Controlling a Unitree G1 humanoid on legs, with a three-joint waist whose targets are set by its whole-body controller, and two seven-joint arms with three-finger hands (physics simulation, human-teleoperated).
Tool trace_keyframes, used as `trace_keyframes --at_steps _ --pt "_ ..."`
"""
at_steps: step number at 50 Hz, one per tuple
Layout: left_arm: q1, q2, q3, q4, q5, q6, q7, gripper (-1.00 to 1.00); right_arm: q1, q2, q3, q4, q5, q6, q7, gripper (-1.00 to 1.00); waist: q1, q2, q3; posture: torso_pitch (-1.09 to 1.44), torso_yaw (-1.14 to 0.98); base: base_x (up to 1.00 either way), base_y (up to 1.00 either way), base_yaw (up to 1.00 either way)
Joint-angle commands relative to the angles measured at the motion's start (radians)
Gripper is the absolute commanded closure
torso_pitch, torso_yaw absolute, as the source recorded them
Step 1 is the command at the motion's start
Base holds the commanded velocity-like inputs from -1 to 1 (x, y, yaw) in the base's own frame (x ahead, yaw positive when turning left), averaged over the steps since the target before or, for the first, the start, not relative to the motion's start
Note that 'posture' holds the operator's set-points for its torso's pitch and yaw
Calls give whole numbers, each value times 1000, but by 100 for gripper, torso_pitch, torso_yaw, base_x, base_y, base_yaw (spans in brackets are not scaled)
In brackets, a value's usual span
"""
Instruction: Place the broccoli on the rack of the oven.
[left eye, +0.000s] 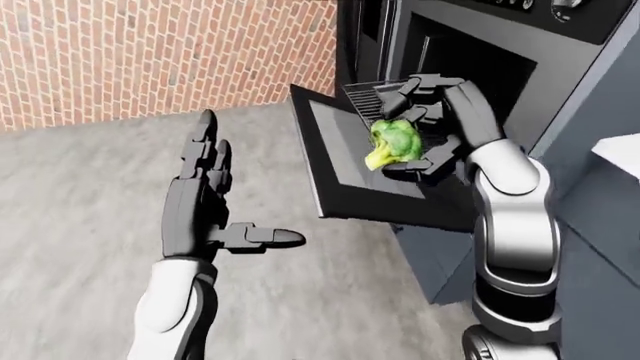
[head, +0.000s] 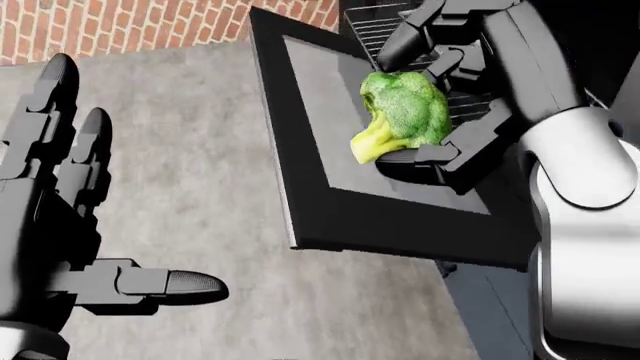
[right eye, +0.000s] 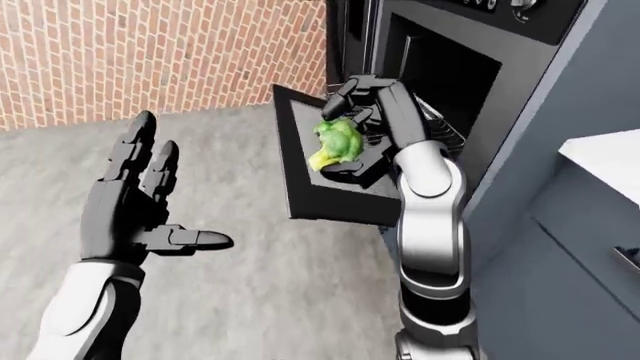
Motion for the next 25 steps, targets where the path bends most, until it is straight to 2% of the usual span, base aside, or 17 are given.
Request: trace_keyframes --at_steps 1,2,3,4,5,7,8,9,11,12,14,20,21,22,23,24,25 --pt "-23 5 5 -34 0 -17 3 -100 -30 -5 -11 -31 1 -23 -10 100 1 5 -18 0 0 0 0 100" --pt "-27 6 5 -34 -1 -13 3 -100 -29 -5 -11 -31 1 -24 -11 100 3 25 -25 0 0 0 0 100" --pt "-32 7 6 -37 -2 -6 3 -100 -28 -6 -12 -29 2 -25 -13 100 8 23 -28 0 0 0 0 100" --pt "-37 8 7 -40 -2 1 4 -100 -29 -6 -10 -30 1 -20 -12 100 -22 28 -7 0 0 0 0 30" --pt "-43 9 7 -42 -2 8 5 -100 -30 -4 -14 -32 5 -16 -14 100 -17 35 -2 0 0 0 0 0" --pt "-52 11 6 -47 -2 20 6 -100 -29 -4 -16 -34 11 -14 -18 100 -22 17 -20 0 0 0 0 0" --pt "-54 12 6 -50 -2 23 7 -100 -28 -5 -17 -34 12 -11 -22 100 -24 17 -18 0 0 0 0 0" --pt "-55 12 5 -49 -1 25 7 -100 -28 -6 -17 -37 13 -6 -23 100 -26 19 -11 0 0 0 -3 0" --pt "-60 13 5 -50 -1 31 8 -100 -26 -10 -15 -38 12 -1 -24 100 -27 22 -33 0 0 0 -25 0" --pt "-65 11 10 -56 -8 44 7 -100 -24 -11 -16 -40 13 0 -24 100 -27 37 -40 0 0 6 -45 0" --pt "-73 14 10 -59 -9 54 10 -100 -23 -13 -16 -45 13 4 -23 100 -23 46 -42 0 0 9 -46 0" --pt "-69 13 5 -64 -8 54 12 -100 -19 -14 -15 -53 14 4 -20 100 -9 15 -45 0 0 10 -44 0" --pt "-69 13 5 -62 -9 52 12 -100 -26 -15 -14 -58 12 13 -18 100 -6 -6 -47 0 0 9 -19 0" --pt "-68 13 6 -60 -9 49 12 -100 -24 -15 -15 -55 15 3 -19 100 3 -36 -32 0 0 1 0 0" --pt "-68 13 6 -59 -9 48 12 -100 -24 -15 -16 -55 17 -3 -20 100 8 -70 -33 0 0 0 0 0" --pt "-68 14 7 -59 -10 48 11 -100 -24 -15 -16 -56 17 -3 -20 100 3 -113 -42 0 0 0 0 0" --pt "-69 15 8 -60 -10 49 11 -100 -24 -15 -15 -58 16 -2 -20 100 -3 -55 -14 0 0 0 0 0"
